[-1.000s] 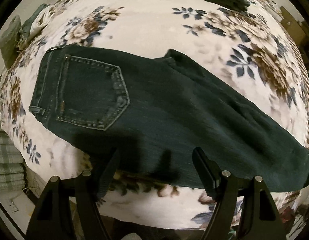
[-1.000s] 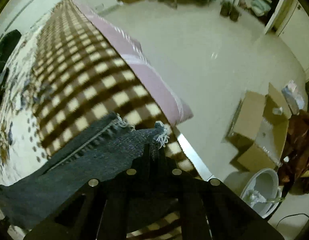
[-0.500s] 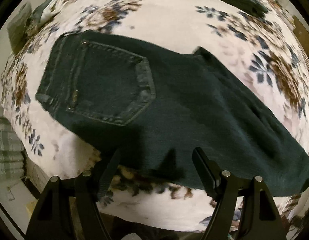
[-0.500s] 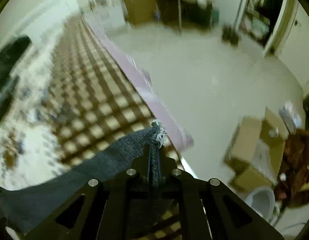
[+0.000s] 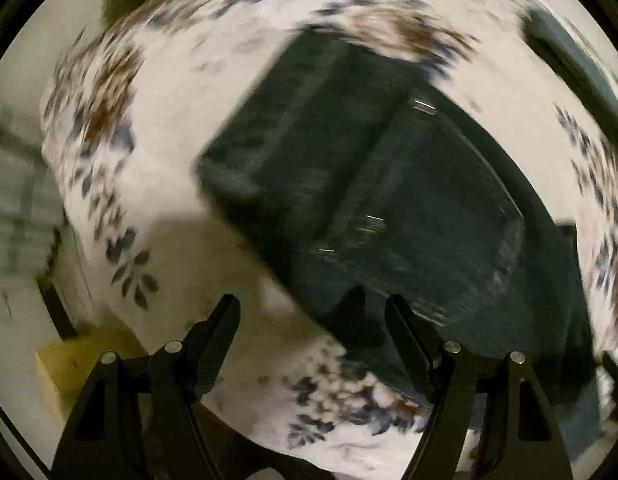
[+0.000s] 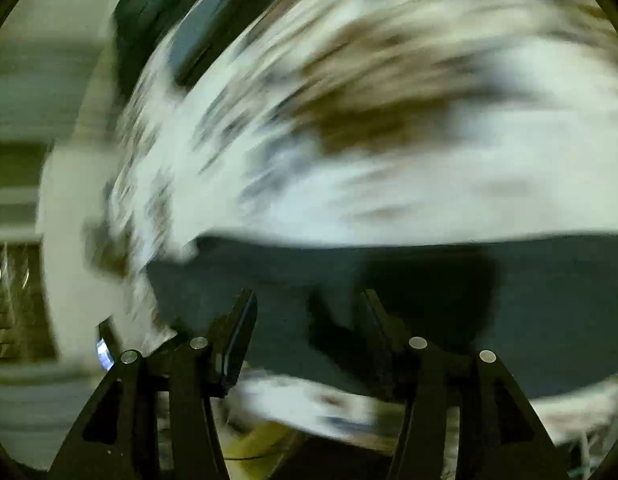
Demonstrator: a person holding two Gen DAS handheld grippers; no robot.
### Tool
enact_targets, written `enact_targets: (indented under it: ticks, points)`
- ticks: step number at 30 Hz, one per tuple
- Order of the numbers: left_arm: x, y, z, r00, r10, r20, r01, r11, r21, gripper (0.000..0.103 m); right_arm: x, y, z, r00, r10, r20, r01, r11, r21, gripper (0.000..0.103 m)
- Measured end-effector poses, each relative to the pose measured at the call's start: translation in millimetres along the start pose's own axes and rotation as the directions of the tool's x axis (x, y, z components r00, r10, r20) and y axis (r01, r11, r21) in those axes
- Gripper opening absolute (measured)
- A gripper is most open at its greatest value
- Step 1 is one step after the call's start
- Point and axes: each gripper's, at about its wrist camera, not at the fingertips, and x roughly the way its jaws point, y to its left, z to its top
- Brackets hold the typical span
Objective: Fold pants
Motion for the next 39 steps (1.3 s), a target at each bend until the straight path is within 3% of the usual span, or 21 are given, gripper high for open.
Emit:
enact_targets:
  ticks: [4,8,11,16,17,18,19,20,21,22,23,26,30,34,39]
  points:
    - [6,48,13,0.997,-0.069,-0.035,0.062,0.983,-0.174,0.073,63,42,-3,0.997,0.018,-0.073,-0.014,0.999,0.05,0.056]
    - [20,83,28,0.986,-0.162,-0.051,0.138,0.939,-0.316,0.073,91,35,-45,0.992,0.019,-0.127,0.012,0.969,0.245,0.056]
    - [38,92,36,0.976,-0.214,-0.051,0.183,0.919,-0.35,0.073,105,10,-95,0.99,0.037,-0.137,0.024,0.908,0.418,0.056]
    - [73,99,40,0.957,-0.285,-0.058,0.241,0.887,-0.393,0.072,118,-34,-138,0.999,0.003,-0.038,0.021,0.792,0.61,0.056]
    - [73,99,40,0.957,-0.287,-0.045,0.248,0.887,-0.389,0.064,119,-43,-144,1.0,0.011,-0.009,-0.003,0.766,0.643,0.056]
    - [70,97,39,0.955,-0.297,-0.018,0.27,0.89,-0.368,0.045,120,-47,-147,1.0,0.023,0.014,-0.026,0.75,0.661,0.056]
    - [68,95,35,0.951,-0.31,0.004,0.292,0.892,-0.345,0.034,120,-51,-149,0.999,0.027,0.03,-0.04,0.739,0.672,0.056]
    - [63,90,34,0.957,-0.29,0.017,0.28,0.908,-0.311,0.031,121,-52,-151,0.998,0.024,0.063,-0.061,0.732,0.678,0.056]
    - [58,87,32,0.964,-0.266,0.029,0.263,0.922,-0.283,0.027,120,-51,-152,0.996,0.015,0.084,-0.068,0.734,0.675,0.055]
    - [56,88,29,0.965,-0.259,0.041,0.26,0.925,-0.277,0.025,118,-49,-154,0.995,-0.012,0.096,-0.056,0.739,0.672,0.044]
    - [54,92,26,0.964,-0.262,0.048,0.264,0.924,-0.278,0.023,115,-46,-156,0.994,-0.051,0.097,-0.027,0.744,0.668,0.027]
    - [43,103,20,0.959,-0.281,0.048,0.283,0.919,-0.275,0.02,106,-38,-165,0.99,-0.093,0.111,0.0,0.767,0.642,0.012]
    - [31,116,9,0.956,-0.293,0.03,0.291,0.924,-0.249,0.02,90,-21,-175,0.988,-0.122,0.095,0.045,0.816,0.577,0.01]
    - [40,97,2,0.961,-0.275,-0.039,0.253,0.924,-0.286,0.017,74,-22,-172,0.988,-0.141,0.066,0.084,0.841,0.534,0.01]
    - [53,102,3,0.953,-0.294,-0.068,0.263,0.921,-0.288,0.021,93,-27,-154,0.983,-0.174,-0.055,0.18,0.873,0.454,0.014]
